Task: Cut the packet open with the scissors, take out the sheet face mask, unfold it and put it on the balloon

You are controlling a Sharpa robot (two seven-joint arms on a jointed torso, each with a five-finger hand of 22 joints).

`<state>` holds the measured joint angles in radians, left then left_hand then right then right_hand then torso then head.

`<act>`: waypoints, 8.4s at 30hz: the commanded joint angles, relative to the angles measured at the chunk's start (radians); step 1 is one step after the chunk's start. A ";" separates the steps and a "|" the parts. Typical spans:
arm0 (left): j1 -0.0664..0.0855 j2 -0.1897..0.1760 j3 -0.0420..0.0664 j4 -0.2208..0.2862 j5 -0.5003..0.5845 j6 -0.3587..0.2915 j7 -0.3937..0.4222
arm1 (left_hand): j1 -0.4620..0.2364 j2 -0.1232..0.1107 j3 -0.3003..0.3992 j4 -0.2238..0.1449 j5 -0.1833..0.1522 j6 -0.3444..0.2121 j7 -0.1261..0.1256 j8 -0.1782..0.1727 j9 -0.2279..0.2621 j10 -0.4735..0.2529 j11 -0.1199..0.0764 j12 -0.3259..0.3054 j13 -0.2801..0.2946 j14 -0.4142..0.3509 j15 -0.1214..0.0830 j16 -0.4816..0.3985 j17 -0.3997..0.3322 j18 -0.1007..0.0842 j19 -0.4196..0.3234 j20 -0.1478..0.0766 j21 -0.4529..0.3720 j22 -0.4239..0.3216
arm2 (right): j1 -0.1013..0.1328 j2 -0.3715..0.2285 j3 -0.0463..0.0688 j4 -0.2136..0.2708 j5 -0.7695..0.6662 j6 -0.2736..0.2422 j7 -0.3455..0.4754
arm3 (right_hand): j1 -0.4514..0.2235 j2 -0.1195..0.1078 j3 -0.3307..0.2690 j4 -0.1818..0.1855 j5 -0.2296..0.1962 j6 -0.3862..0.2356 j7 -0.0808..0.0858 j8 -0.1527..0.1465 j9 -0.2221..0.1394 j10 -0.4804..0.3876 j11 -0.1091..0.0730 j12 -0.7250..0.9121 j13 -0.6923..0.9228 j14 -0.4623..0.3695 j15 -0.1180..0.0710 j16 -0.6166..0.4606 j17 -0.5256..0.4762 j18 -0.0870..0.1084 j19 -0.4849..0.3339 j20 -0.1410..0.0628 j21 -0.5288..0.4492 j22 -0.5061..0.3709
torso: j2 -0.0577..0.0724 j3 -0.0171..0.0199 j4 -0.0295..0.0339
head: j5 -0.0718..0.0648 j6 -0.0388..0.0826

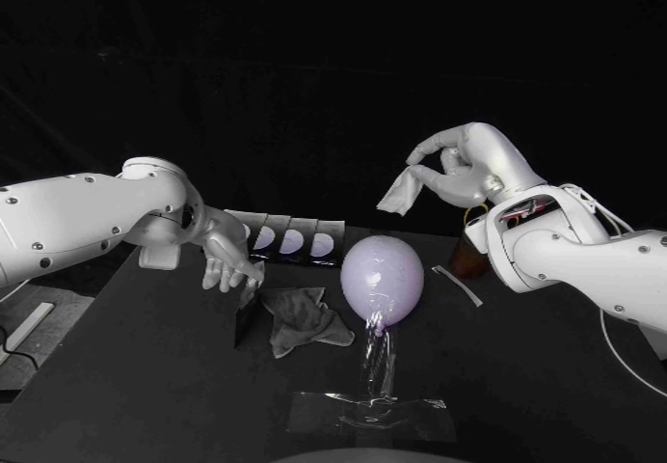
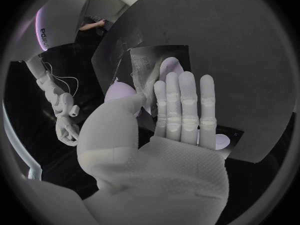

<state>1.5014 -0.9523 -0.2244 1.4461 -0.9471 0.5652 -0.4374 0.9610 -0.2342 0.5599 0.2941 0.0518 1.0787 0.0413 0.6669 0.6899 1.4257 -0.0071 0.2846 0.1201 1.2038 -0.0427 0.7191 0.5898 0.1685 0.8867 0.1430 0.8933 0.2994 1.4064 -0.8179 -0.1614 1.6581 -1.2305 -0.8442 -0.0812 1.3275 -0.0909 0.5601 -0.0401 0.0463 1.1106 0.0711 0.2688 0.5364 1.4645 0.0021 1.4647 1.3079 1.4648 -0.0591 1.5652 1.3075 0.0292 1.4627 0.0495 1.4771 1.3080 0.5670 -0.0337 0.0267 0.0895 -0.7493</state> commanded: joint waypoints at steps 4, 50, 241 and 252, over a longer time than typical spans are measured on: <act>0.000 0.000 0.001 0.004 0.090 -0.032 0.039 | 0.001 -0.010 -0.025 0.000 -0.002 -0.012 0.001 -0.003 -0.003 -0.010 0.002 0.005 0.002 -0.008 0.001 0.002 0.003 0.014 0.010 0.001 -0.007 -0.002 | -0.001 0.002 0.000 -0.002 -0.005 0.014 -0.001 | -0.006 0.004 0.008 0.000 0.002 0.005 0.000 0.003 0.001 0.074 -0.008 0.005 0.209 0.106 -0.005 0.006 0.263 -0.008 0.060 -0.002 0.004 0.235 | 0.000 0.0003 -0.0003 | -0.003 0.003; -0.125 0.083 0.011 0.012 0.576 -0.759 0.811 | 0.496 -0.008 0.003 -0.082 -0.002 -0.226 0.136 -0.265 -0.239 -0.313 0.141 -0.110 -0.055 -0.302 0.146 -0.252 -0.135 0.002 -0.162 0.118 -0.268 -0.137 | -0.016 -0.023 -0.002 0.052 0.006 0.045 0.000 | -0.006 0.004 0.010 -0.002 0.002 0.003 0.000 0.005 0.003 0.074 -0.008 0.004 0.209 0.106 -0.005 0.006 0.263 -0.008 0.061 -0.002 0.005 0.235 | 0.001 -0.0003 -0.0008 | -0.085 0.097; -0.198 0.336 0.069 -0.066 0.494 -0.946 0.754 | 0.450 0.054 -0.096 -0.227 -0.002 -0.221 0.167 -0.278 -0.339 -0.384 0.174 -0.160 -0.045 -0.243 0.184 -0.585 -0.230 -0.014 -0.082 0.146 -0.699 -0.228 | -0.023 0.025 -0.003 0.016 -0.011 0.115 -0.041 | -0.008 0.007 0.020 -0.006 0.002 -0.005 0.001 0.014 0.015 0.074 -0.007 0.005 0.210 0.106 -0.005 0.006 0.263 -0.008 0.059 -0.003 0.002 0.234 | 0.000 0.0007 0.0000 | -0.129 0.098; -0.199 0.339 0.069 -0.069 0.520 -0.904 0.766 | 0.511 0.153 0.009 -0.232 -0.002 -0.133 0.130 -0.230 -0.322 -0.284 0.134 -0.121 -0.041 -0.198 0.156 -0.563 -0.221 -0.004 -0.068 0.143 -0.687 -0.222 | -0.023 0.027 -0.003 0.006 -0.012 0.123 -0.050 | -0.008 0.007 0.021 -0.007 0.002 -0.006 0.002 0.015 0.017 0.074 -0.007 0.006 0.210 0.106 -0.005 0.006 0.263 -0.008 0.059 -0.003 0.001 0.234 | 0.000 0.0010 0.0000 | -0.130 0.096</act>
<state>1.3025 -0.6143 -0.1564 1.3760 -0.4392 -0.3583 0.3117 1.4655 -0.0966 0.5653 0.0638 0.0464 0.9412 0.1717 0.4322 0.3635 1.1373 0.1283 0.1627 0.0792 1.0010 0.1118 0.1536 0.3682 0.1606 0.8120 0.2865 0.2002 0.0772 1.3830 -0.7919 -0.1651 1.6665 -1.2264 -0.7345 -0.1256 1.3235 -0.0868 0.5754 -0.0499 0.0436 1.0986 0.0695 0.2802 0.5514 1.4644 0.0021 1.4636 1.3081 1.4627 -0.0571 1.5664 1.3075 0.0292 1.4616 0.0467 1.4731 1.3076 0.5670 -0.0329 0.0266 -0.0405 -0.6524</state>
